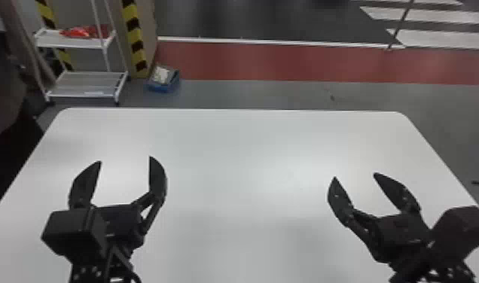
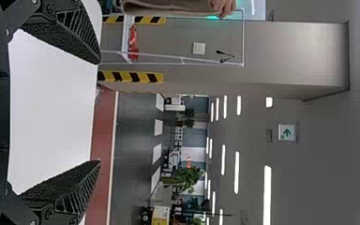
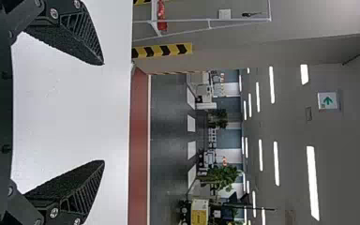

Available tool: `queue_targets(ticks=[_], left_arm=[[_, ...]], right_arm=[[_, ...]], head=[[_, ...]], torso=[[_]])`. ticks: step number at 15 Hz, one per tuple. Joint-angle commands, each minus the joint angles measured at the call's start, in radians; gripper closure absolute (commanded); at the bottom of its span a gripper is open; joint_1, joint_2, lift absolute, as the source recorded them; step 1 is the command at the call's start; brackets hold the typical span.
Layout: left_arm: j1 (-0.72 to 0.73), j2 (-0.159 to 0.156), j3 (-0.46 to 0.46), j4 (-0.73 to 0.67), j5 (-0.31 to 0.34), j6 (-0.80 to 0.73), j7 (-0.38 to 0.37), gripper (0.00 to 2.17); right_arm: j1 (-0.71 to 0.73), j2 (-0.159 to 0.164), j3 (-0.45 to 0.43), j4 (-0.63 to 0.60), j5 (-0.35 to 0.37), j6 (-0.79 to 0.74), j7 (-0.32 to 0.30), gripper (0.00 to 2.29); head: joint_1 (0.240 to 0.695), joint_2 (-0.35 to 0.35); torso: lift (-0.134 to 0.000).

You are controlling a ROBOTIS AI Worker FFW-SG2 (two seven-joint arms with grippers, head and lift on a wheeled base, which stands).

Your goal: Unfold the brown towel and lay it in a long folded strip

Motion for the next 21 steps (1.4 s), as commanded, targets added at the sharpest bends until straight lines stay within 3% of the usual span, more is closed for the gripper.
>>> queue_targets(ticks=[1,21], left_arm=[[0.003,0.000,0.000,-0.001,-0.002,0.000,0.001,0.13],[0.009,-0.001,0.004,0.001,-0.006,-0.006,-0.001,0.12]], right_arm=[[-0.002,-0.004,0.000,0.003,-0.006,0.005,0.001,0.14],[-0.011,-0.004,-0.009,0.015,-0.018,0.014,0.005,0.14]], head=[[0.695,-0.072],[0.695,-0.072]], torso=[[-0.120],[-0.120]])
